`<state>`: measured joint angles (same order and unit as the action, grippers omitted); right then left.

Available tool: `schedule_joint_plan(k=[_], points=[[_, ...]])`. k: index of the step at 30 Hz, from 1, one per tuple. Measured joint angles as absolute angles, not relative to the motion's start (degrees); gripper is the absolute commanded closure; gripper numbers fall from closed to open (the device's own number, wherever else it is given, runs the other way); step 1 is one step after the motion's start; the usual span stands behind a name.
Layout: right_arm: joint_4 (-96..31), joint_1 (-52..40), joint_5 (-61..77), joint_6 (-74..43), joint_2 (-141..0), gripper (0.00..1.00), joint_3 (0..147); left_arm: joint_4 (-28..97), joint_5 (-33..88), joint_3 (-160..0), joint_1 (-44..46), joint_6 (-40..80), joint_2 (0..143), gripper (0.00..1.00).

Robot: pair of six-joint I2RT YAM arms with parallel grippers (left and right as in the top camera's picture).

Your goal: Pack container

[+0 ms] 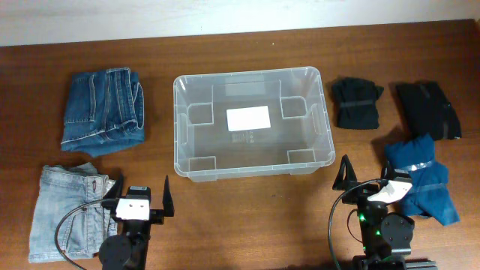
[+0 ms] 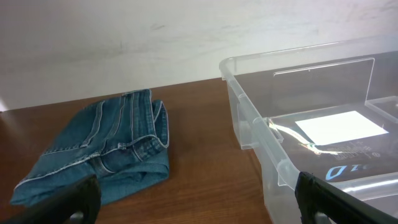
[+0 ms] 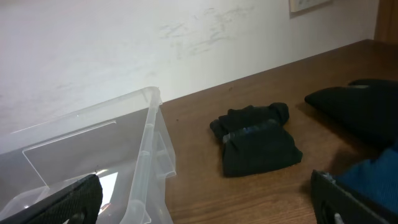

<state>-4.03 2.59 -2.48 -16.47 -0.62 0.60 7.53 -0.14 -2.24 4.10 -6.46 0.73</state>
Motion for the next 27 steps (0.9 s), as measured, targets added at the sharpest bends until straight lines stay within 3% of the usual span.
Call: schedule_joint_plan(k=[22, 27], points=[[-4.03, 2.59, -2.42, -16.51, -0.62, 0.02, 0.6, 7.55, -0.14, -2.24, 4.1, -6.46, 0.73, 0.01], [-3.57, 2.59, 5.58, -19.97, -0.62, 0.01, 0.6, 7.53, -0.14, -2.24, 4.1, -6.46, 0.73, 0.01]])
